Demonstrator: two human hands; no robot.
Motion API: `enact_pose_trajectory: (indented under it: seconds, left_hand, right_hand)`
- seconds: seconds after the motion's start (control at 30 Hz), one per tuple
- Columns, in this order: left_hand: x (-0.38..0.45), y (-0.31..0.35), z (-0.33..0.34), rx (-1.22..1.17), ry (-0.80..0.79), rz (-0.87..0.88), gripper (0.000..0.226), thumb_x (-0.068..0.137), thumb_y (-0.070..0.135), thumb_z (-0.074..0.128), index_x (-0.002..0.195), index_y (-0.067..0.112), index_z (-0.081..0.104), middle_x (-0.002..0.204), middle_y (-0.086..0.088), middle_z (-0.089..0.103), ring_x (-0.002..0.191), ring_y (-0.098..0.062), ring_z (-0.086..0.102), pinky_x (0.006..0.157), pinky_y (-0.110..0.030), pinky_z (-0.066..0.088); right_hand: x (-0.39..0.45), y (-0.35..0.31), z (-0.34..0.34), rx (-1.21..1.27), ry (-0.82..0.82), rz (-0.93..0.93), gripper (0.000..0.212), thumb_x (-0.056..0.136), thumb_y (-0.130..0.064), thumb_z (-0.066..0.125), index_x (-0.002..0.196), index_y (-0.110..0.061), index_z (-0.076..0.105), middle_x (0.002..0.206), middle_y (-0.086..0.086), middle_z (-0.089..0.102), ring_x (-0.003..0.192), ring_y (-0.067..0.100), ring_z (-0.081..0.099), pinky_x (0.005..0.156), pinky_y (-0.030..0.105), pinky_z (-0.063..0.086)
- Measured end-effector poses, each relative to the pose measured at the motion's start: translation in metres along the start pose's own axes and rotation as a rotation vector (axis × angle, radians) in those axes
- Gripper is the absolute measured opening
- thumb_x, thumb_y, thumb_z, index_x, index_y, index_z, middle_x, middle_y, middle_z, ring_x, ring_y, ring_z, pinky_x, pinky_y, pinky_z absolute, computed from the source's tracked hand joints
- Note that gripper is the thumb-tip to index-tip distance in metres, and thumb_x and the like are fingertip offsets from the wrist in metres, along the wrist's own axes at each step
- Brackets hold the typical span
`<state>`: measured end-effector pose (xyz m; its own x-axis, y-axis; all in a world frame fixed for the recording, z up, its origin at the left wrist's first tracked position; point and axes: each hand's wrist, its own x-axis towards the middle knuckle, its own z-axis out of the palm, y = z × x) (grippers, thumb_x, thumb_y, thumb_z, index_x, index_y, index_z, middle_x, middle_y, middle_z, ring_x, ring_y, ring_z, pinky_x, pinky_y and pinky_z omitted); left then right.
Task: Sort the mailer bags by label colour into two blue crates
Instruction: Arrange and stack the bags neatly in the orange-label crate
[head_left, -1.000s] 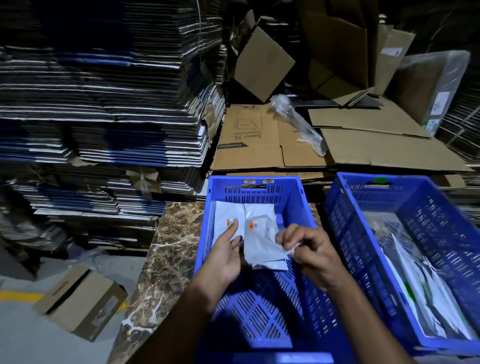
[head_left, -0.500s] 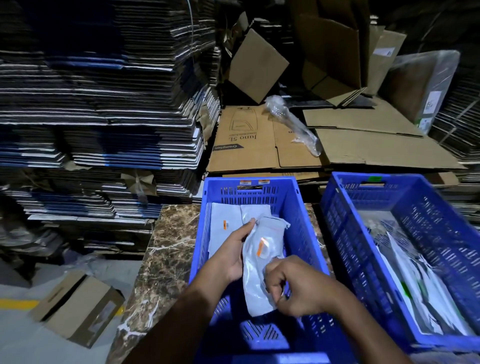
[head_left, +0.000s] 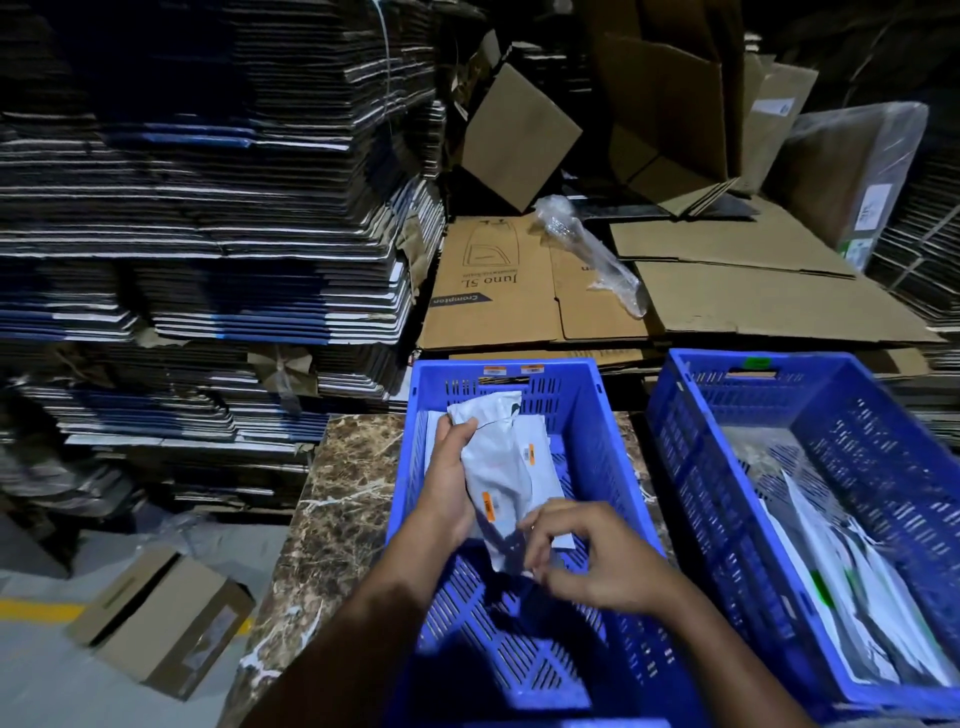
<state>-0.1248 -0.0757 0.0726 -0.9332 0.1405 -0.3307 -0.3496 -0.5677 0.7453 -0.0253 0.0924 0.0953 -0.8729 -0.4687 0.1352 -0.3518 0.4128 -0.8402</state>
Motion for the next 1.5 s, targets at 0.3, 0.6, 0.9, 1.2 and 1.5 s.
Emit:
enact_pose_trajectory:
  seconds: [0.3, 0.6, 0.9, 1.2, 1.5]
  left_hand:
    - [0.002, 0.0, 0.007, 0.208, 0.028, 0.254, 0.072, 0.088, 0.046, 0.065, 0.15, 0.026, 0.035, 0.149, 0.011, 0.038, 0.136, -0.012, 0.04, 0.114, -0.044, 0.034]
    - [0.001, 0.008, -0.009, 0.283, -0.003, 0.238, 0.037, 0.077, 0.036, 0.081, 0.092, 0.005, 0.069, 0.1, -0.024, 0.07, 0.092, -0.036, 0.065, 0.084, -0.053, 0.052]
    - [0.001, -0.01, -0.035, 0.509, -0.128, -0.108, 0.027, 0.084, 0.021, 0.075, 0.108, 0.009, 0.07, 0.101, -0.01, 0.074, 0.089, -0.025, 0.072, 0.082, -0.039, 0.056]
    - [0.03, -0.024, -0.042, 0.354, 0.143, -0.088, 0.005, 0.097, 0.013, 0.059, 0.094, 0.01, 0.059, 0.075, -0.011, 0.07, 0.055, -0.017, 0.066, 0.051, -0.024, 0.05]
    - [0.046, -0.018, -0.044, 0.494, 0.247, -0.091, 0.025, 0.101, 0.02, 0.041, 0.085, 0.012, 0.059, 0.079, -0.014, 0.072, 0.061, -0.023, 0.066, 0.056, -0.026, 0.051]
  right_hand:
    - [0.065, 0.022, 0.003, 0.241, 0.606, 0.255, 0.023, 0.088, -0.034, 0.072, 0.11, -0.028, 0.068, 0.091, -0.009, 0.07, 0.09, 0.01, 0.067, 0.081, 0.038, 0.057]
    - [0.09, 0.02, 0.006, 0.166, 0.626, 0.304, 0.044, 0.084, -0.04, 0.074, 0.056, -0.018, 0.048, 0.049, -0.008, 0.046, 0.052, 0.011, 0.046, 0.056, 0.03, 0.037]
    - [0.1, 0.063, 0.022, 0.234, 0.753, 0.47, 0.048, 0.087, -0.046, 0.068, 0.061, -0.013, 0.045, 0.053, -0.001, 0.041, 0.052, 0.014, 0.038, 0.05, 0.028, 0.029]
    - [0.063, 0.071, 0.028, 0.674, 0.043, 0.726, 0.029, 0.097, -0.041, 0.056, 0.113, -0.018, 0.062, 0.096, -0.001, 0.069, 0.082, 0.012, 0.061, 0.069, 0.025, 0.048]
    - [0.091, 0.096, 0.032, 0.683, 0.359, 0.796, 0.011, 0.09, -0.017, 0.07, 0.092, -0.01, 0.061, 0.062, 0.005, 0.054, 0.047, 0.016, 0.047, 0.045, 0.022, 0.043]
